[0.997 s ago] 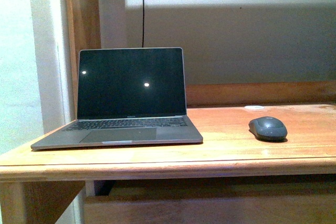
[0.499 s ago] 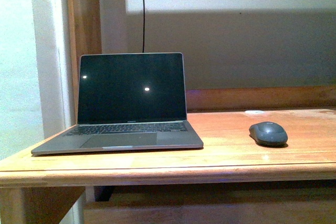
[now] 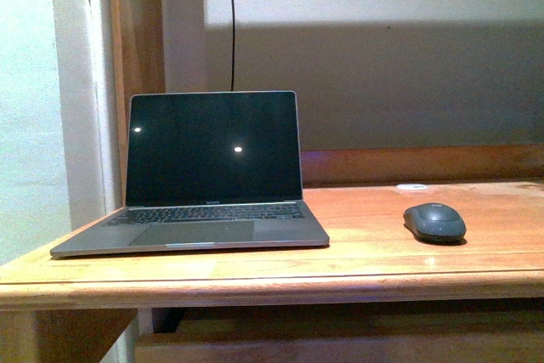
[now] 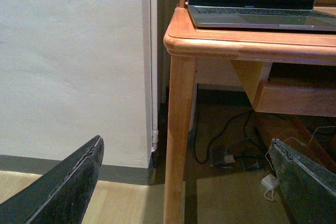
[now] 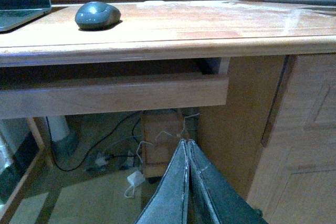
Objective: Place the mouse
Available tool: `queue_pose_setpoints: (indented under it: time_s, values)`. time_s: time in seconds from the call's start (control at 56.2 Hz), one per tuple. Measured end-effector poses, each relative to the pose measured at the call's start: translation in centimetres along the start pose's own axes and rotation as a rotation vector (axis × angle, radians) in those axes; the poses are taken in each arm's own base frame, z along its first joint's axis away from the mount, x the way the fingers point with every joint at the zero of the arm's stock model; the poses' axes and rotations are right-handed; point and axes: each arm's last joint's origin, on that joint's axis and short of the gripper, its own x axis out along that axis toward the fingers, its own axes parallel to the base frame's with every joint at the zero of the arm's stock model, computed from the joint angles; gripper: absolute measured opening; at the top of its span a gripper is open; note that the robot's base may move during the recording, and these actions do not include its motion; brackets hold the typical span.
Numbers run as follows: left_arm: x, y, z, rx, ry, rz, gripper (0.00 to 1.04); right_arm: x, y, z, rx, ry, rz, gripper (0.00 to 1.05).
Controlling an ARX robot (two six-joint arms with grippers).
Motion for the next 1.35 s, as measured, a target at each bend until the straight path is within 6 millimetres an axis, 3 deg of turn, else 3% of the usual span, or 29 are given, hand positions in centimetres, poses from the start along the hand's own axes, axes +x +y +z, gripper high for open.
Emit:
queue_pose_setpoints:
  time_s: [0.196,0.338,0.499,0.766,1.353]
  values:
    - [0.00,0.00,0.00,0.000,0.000,0.000,0.97,0.00,0.00,0.00,0.000,0.000,-0.001,0.03]
    - [0.00,0.00,0.00,0.000,0.000,0.000,0.97,0.00,0.00,0.00,-0.002,0.000,0.000,0.25]
    - [0.00,0.00,0.00,0.000,0.000,0.000,0.97,0.00,0.00,0.00,-0.002,0.000,0.000,0.58]
    - [0.00,0.00,0.00,0.000,0.000,0.000,0.97,0.00,0.00,0.00,-0.002,0.000,0.000,0.98]
    - [0.00,0.00,0.00,0.000,0.000,0.000,0.97,0.00,0.00,0.00,-0.002,0.000,0.000,0.97]
